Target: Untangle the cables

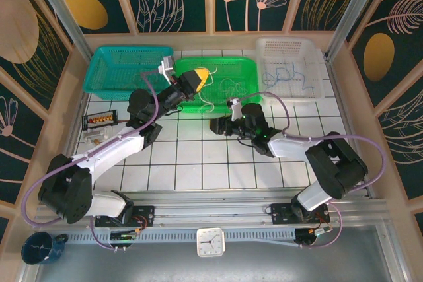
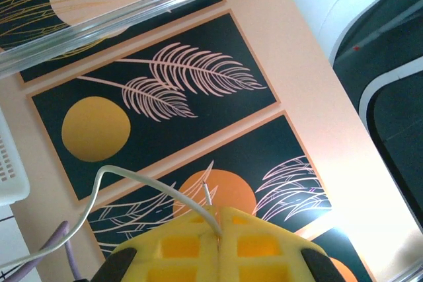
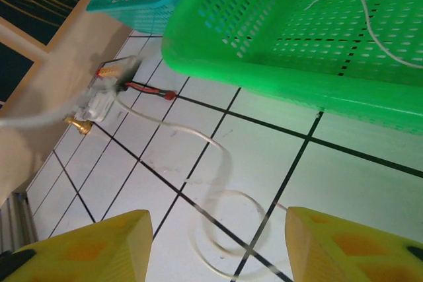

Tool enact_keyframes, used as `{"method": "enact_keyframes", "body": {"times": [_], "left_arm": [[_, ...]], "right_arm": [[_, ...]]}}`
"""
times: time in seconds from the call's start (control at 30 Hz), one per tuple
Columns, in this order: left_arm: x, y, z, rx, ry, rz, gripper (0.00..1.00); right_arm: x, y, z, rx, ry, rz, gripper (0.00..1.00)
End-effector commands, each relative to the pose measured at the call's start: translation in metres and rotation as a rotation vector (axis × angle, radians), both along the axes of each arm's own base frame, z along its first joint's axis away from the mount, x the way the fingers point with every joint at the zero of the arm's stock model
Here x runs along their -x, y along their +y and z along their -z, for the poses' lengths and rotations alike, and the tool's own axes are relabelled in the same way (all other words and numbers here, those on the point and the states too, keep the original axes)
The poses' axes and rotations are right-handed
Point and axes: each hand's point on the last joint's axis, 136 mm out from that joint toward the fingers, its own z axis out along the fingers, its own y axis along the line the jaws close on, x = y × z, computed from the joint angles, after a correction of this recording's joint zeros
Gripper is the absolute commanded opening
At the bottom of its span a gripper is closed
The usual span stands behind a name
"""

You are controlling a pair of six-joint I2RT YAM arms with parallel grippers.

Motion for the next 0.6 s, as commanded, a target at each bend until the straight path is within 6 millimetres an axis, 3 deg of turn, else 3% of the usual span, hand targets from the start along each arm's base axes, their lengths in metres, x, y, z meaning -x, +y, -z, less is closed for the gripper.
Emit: {"method": "enact_keyframes", "body": {"times": [0.0, 0.2, 0.57], "left_arm": [[0.010, -0.001, -0.023, 0.031, -0.049, 0.033, 0.00], [0.011, -0.001, -0.028, 0.030, -0.055, 0.033, 0.00], [0.011, 0.000, -0.032, 0.035, -0.061, 0.029, 0.00]], "right_arm": [[-0.015, 0.005, -0.009, -0.025, -0.055, 0.036, 0.56], [-0.025, 0.017, -0.014, -0.048, -0.063, 0.025, 0.57], [-0.016, 0.019, -0.020, -0.089, -0.060, -0.003, 0.57]]}}
